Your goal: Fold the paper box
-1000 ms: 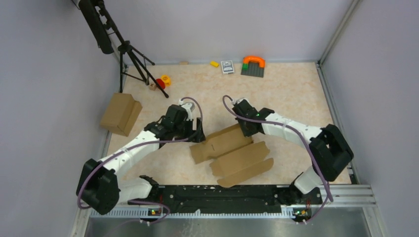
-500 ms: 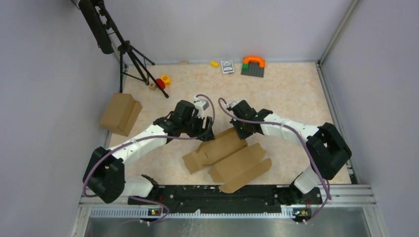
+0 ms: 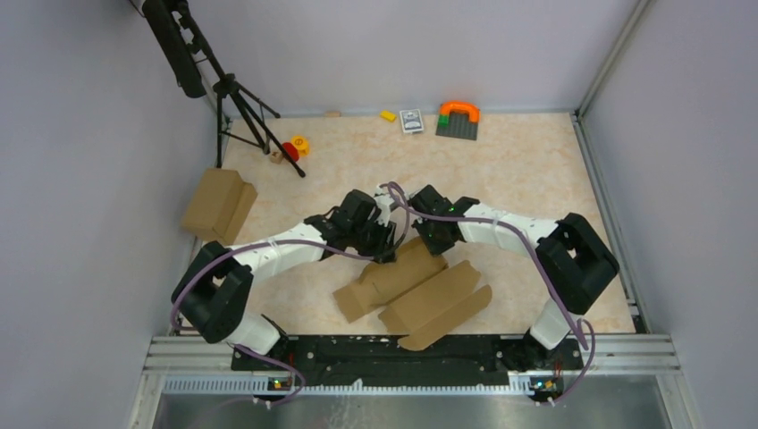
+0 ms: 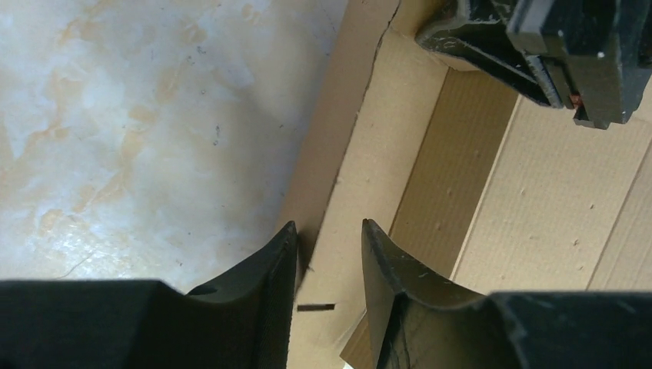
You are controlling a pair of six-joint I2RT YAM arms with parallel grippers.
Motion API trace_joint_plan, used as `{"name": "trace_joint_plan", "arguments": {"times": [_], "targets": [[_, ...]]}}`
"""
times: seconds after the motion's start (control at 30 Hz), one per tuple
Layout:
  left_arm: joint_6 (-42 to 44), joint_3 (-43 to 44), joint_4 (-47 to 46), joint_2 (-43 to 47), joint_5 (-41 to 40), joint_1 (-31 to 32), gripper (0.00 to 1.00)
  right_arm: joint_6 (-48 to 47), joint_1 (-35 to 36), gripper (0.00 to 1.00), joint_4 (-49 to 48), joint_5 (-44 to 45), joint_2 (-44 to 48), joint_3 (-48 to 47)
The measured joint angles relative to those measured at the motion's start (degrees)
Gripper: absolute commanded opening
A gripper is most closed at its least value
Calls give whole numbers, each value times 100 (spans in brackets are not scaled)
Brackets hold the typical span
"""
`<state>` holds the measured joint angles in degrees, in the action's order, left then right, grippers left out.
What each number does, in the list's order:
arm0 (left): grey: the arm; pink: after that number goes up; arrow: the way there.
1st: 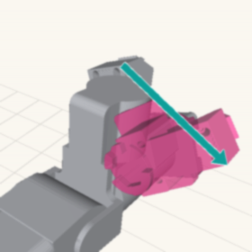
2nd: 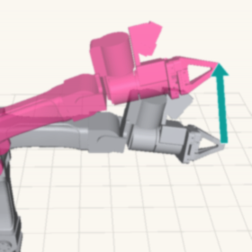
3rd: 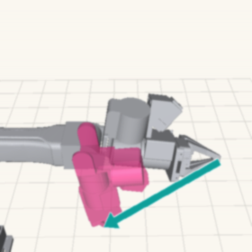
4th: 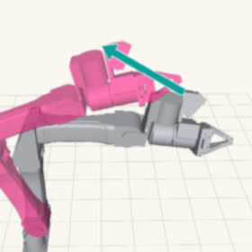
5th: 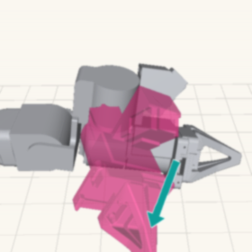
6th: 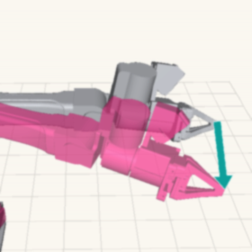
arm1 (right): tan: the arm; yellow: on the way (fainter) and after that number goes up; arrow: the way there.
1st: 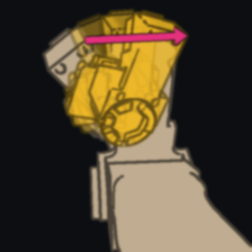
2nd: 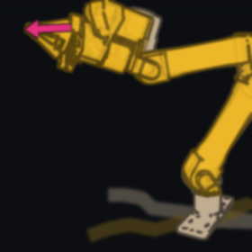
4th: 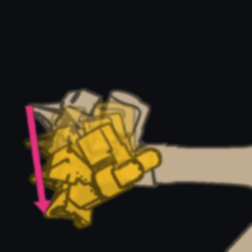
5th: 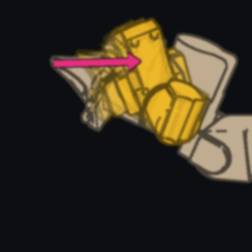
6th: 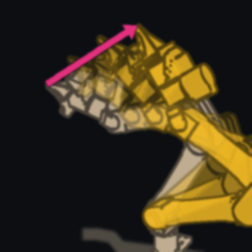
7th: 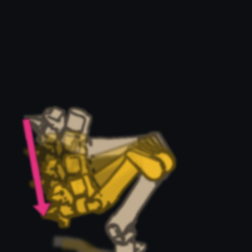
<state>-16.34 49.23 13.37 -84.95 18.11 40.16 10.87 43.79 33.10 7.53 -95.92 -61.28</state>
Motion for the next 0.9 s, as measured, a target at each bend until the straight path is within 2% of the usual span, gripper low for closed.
{"name": "trace_joint_plan", "arguments": {"times": [0.4, 0.6, 0.9], "targets": [[7, -15, -28, -72, -601, 415, 32, 236, 35, 37, 236, 212, 87, -2], [22, -15, 17, -72, -743, 420, 33, 321, 35, 54, 251, 142, 310, -2], [-20, 68, 79, -114, -704, 420, 35, 485, 35, 57, 310, 83, 831, -2]]}}
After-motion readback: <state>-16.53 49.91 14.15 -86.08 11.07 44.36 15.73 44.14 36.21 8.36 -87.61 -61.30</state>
